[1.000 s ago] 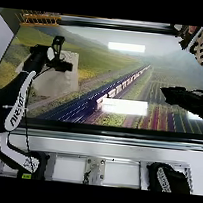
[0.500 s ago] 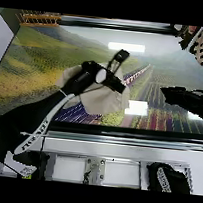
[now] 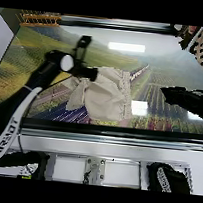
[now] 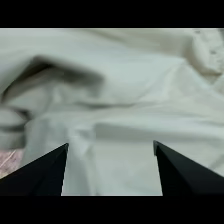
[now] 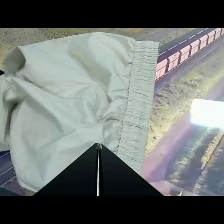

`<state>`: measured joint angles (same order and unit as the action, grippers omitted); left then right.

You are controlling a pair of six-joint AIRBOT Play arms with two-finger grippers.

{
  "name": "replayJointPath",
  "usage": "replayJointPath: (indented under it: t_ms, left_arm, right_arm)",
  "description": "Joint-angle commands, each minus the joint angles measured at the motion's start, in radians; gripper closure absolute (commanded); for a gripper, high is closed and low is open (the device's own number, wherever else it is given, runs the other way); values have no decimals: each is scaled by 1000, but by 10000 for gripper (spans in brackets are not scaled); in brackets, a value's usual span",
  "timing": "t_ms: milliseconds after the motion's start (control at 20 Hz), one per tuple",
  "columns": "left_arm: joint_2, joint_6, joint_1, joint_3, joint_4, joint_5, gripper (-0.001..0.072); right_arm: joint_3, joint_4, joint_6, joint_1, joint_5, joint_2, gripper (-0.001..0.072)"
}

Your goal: Fold the clothes and pants, and hang the long-sleeved shirts on hangers.

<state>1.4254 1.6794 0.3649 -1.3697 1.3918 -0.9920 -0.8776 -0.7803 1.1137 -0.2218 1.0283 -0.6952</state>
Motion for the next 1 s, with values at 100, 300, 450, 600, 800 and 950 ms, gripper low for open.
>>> replayJointPath:
  t_ms: [100, 300, 450, 600, 800, 950]
  left_arm:
    - [-207, -29, -363, 444, -132, -49, 139]
    - [-178, -205, -468, 620, -304, -17, 138]
    - [-92, -327, -449, 639, -449, -4, 139]
    - [-7, -333, -397, 592, -451, 5, 139]
    - [58, -315, -353, 492, -446, -14, 580]
    - [57, -315, -370, 424, -441, -32, 703]
  right_arm:
    - [0, -1, 0, 0, 0, -26, 689]
    - [0, -1, 0, 0, 0, -69, 692]
    - [0, -1, 0, 0, 1, -85, 692]
    - [0, -2, 0, 0, 1, -85, 692]
    - [20, -71, 41, 0, 1, -86, 694]
    - [81, -288, 219, 5, 5, -87, 694]
